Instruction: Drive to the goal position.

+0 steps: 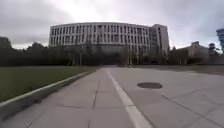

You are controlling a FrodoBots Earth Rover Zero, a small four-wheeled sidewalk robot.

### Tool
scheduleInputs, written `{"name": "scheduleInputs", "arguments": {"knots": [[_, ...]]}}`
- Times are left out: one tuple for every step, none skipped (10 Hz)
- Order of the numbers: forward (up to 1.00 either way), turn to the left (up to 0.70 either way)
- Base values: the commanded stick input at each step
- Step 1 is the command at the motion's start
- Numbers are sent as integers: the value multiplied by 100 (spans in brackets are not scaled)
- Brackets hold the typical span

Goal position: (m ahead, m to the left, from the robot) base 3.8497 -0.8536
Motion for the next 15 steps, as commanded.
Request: {"name": "scheduleInputs", "arguments": {"knots": [[70, 0], [70, 0], [70, 0], [70, 0], [70, 0], [70, 0], [70, 0], [70, 1], [70, 2], [70, 3], [70, 35], [70, 31], [70, 18], [70, 13], [70, 8]]}}
